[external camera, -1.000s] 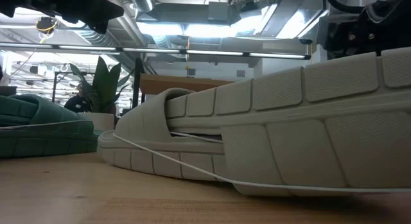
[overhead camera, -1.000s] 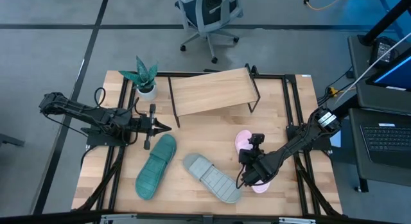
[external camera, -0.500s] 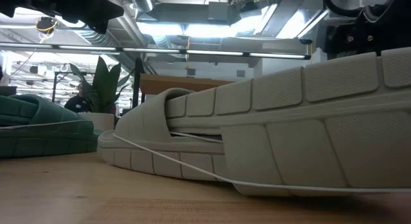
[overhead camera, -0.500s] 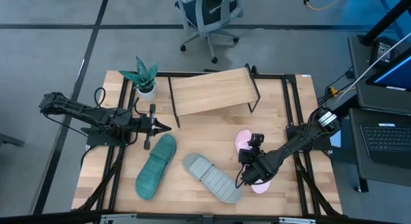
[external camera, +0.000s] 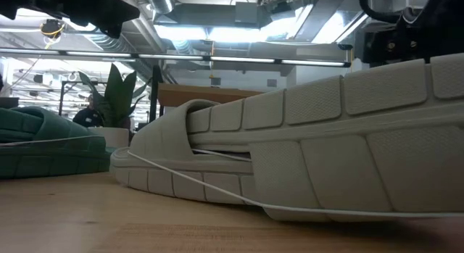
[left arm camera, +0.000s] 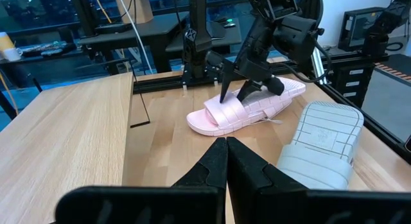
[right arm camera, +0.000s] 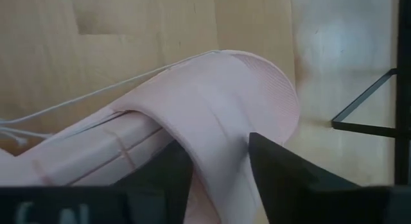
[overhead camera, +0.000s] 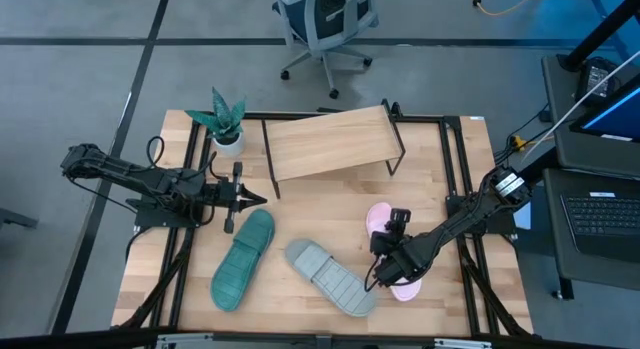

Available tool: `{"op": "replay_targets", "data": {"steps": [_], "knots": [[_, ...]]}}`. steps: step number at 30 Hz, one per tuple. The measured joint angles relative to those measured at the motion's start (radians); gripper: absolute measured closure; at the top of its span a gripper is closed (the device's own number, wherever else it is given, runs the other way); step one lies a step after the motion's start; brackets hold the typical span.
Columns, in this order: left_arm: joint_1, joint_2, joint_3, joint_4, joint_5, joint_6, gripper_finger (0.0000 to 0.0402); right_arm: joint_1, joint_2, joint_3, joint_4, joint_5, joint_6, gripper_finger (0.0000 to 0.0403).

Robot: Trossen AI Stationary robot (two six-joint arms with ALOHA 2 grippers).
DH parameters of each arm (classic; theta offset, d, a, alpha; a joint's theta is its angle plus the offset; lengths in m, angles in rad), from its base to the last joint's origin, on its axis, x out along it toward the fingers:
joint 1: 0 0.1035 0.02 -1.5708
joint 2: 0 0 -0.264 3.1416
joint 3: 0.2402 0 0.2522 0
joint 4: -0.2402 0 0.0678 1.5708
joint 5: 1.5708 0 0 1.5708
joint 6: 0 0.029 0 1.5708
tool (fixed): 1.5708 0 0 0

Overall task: Pick and place slides into the shelf
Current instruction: Put the pink pair of slides on the shelf

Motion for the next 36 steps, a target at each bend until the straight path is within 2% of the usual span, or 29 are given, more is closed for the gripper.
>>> {"op": "replay_targets", "data": {"steps": [11, 18, 27, 36], "knots": [[0.0, 0.0, 0.0, -0.001, 0.0, 0.0, 0.0401, 0.0, 0.001, 0.0, 0.011, -0.013, -0.003, 0.0387], [0.0, 0.0, 0.0, -0.018, 0.0, 0.001, 0.0401, 0.0, 0.002, 0.004, -0.001, -0.013, -0.003, 0.0388], [0.001, 0.0, 0.0, -0.018, 0.0, 0.009, 0.0401, -0.008, 0.013, 0.112, -0.193, -0.036, 0.024, 0.0388], [0.0, 0.0, 0.0, -0.018, 0.0, 0.01, 0.0401, -0.026, 0.011, 0.153, -0.223, -0.023, -0.004, 0.0389]]}}
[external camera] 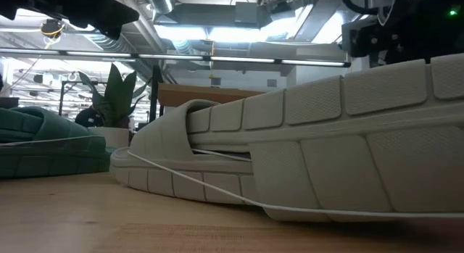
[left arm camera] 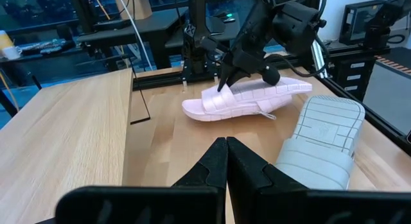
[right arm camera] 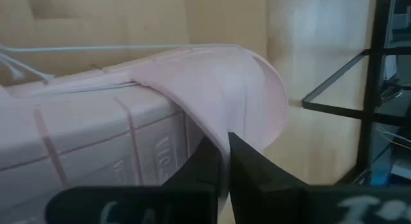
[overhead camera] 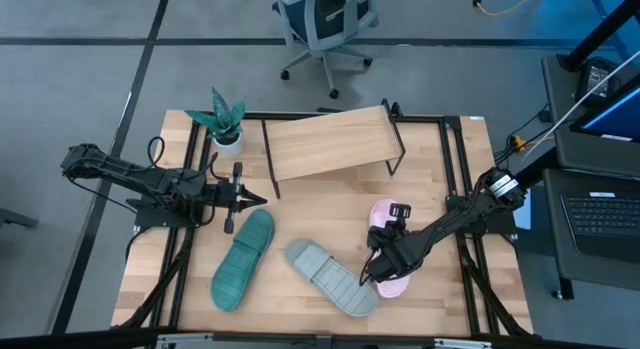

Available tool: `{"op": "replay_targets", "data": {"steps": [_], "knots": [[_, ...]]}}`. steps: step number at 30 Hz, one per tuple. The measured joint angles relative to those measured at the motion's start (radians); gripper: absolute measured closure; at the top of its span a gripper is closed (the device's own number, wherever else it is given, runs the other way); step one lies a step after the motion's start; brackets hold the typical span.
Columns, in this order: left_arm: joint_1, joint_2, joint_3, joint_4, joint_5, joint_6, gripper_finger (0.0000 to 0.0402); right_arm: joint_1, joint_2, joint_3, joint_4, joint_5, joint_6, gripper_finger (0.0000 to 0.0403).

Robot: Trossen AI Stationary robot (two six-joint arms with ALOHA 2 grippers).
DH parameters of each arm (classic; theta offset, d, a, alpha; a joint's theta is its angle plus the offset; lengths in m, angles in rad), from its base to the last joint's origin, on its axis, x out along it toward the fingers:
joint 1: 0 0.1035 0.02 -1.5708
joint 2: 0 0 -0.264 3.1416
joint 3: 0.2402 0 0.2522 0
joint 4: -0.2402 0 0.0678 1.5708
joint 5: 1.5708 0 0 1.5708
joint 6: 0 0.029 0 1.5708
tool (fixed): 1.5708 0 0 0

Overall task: Pick and place slides into the shelf
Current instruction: Put the pink pair of slides on the shelf

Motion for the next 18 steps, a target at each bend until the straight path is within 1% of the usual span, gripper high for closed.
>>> {"op": "replay_targets", "data": {"steps": [8, 18], "knots": [[0.0, 0.0, 0.0, -0.004, 0.0, 0.002, 0.0401, 0.0, -0.003, 0.082, -0.145, 0.011, -0.001, 0.0389], [0.0, 0.0, 0.0, -0.004, 0.0, 0.002, 0.0401, 0.0, -0.005, 0.221, -0.334, 0.1, -0.005, 0.0389]]}}
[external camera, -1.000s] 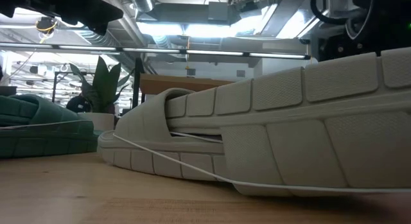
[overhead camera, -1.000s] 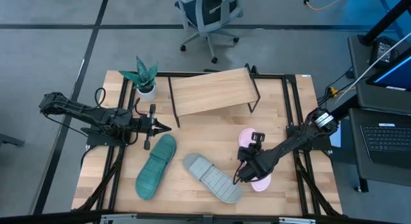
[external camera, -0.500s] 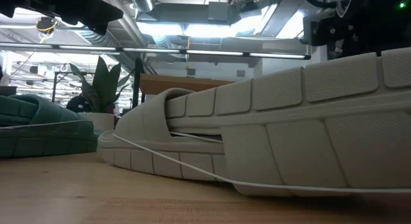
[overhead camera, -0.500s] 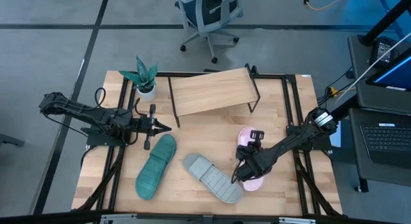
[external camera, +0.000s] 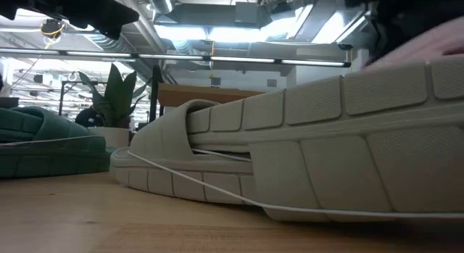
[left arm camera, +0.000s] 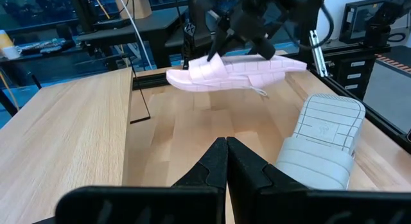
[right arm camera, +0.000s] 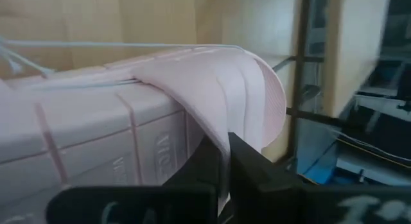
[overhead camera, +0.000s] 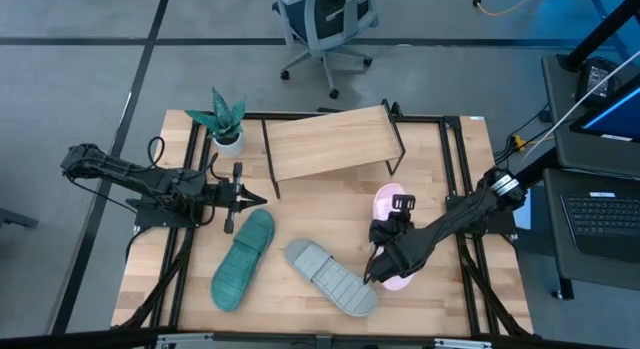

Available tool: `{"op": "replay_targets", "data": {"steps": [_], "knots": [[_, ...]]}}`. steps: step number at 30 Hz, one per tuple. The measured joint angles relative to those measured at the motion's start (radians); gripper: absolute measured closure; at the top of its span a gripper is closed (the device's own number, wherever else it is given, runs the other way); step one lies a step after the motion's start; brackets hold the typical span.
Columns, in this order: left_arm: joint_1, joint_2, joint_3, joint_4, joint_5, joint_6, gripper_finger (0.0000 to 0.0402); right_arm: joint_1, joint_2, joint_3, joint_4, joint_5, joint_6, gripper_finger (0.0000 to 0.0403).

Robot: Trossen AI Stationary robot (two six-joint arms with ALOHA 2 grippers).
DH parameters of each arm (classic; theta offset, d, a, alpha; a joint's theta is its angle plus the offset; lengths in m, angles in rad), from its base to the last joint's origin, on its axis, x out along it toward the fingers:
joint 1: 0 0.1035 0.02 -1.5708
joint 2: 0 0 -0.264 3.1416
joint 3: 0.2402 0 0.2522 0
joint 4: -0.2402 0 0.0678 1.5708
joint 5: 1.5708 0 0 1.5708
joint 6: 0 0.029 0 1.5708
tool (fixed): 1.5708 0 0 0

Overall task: Pick and place slides into the shelf
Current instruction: Put the pink pair of slides on the shelf

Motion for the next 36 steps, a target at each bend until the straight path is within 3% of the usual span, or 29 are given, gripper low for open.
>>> {"op": "replay_targets", "data": {"steps": [11, 25, 36], "knots": [[0.0, 0.0, 0.0, 0.0, 0.0, 0.0, 0.0401, -0.046, -0.094, 0.08, 0.001, 0.052, -0.112, 0.0389], [0.0, 0.0, 0.0, 0.0, 0.0, 0.0, 0.0401, -0.199, -0.23, 0.092, 0.048, 0.079, -0.413, 0.0389], [0.0, 0.0, 0.0, 0.0, 0.0, 0.0, 0.0401, -0.364, -0.318, 0.092, 0.239, 0.107, -0.795, 0.039]]}}
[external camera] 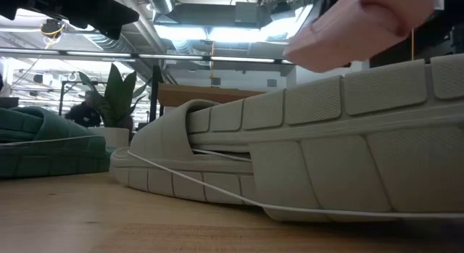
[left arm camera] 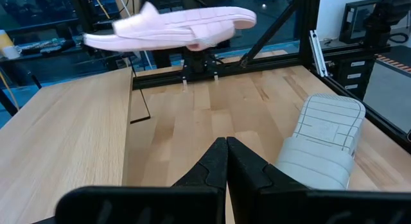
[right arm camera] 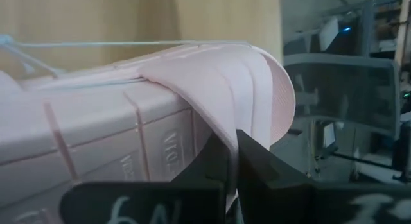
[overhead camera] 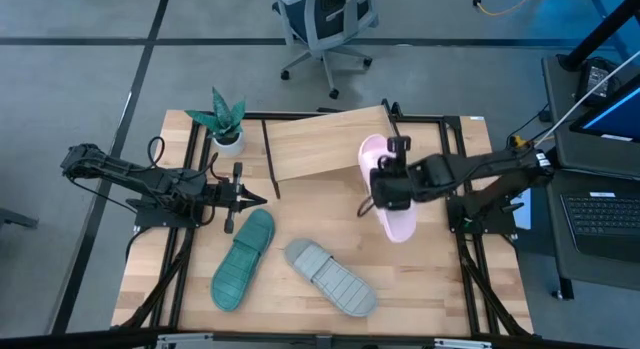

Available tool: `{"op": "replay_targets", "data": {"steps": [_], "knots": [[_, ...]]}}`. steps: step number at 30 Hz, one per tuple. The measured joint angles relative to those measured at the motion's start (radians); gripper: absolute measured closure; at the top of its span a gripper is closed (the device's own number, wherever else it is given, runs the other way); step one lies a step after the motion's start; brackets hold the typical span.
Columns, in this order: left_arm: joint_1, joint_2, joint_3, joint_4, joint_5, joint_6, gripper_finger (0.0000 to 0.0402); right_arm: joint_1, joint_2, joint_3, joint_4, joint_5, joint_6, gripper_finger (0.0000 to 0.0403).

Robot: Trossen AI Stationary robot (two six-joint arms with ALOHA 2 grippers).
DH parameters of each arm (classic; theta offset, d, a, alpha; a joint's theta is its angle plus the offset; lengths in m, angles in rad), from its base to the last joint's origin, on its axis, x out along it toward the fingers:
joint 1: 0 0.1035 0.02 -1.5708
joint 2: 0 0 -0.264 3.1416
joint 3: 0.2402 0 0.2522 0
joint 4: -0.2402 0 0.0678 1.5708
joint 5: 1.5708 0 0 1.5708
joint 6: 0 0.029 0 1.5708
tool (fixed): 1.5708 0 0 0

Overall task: Pick and place slides into the shelf
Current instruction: Put the pink pair of slides on the shelf

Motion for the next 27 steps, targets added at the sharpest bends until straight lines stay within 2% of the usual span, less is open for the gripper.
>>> {"op": "replay_targets", "data": {"steps": [12, 20, 27], "knots": [[0.0, 0.0, 0.0, -0.002, 0.0, 0.0, 0.0401, -0.217, -0.013, 0.077, 0.151, -0.007, -0.364, 0.039], [0.0, 0.0, 0.0, -0.003, 0.0, 0.0, 0.0401, -0.334, -0.013, 0.131, 0.248, -0.141, -0.518, 0.039], [0.0, 0.0, 0.0, -0.003, 0.0, 0.024, 0.0401, -0.422, 0.047, 0.131, 0.286, -0.173, -0.611, 0.039]]}}
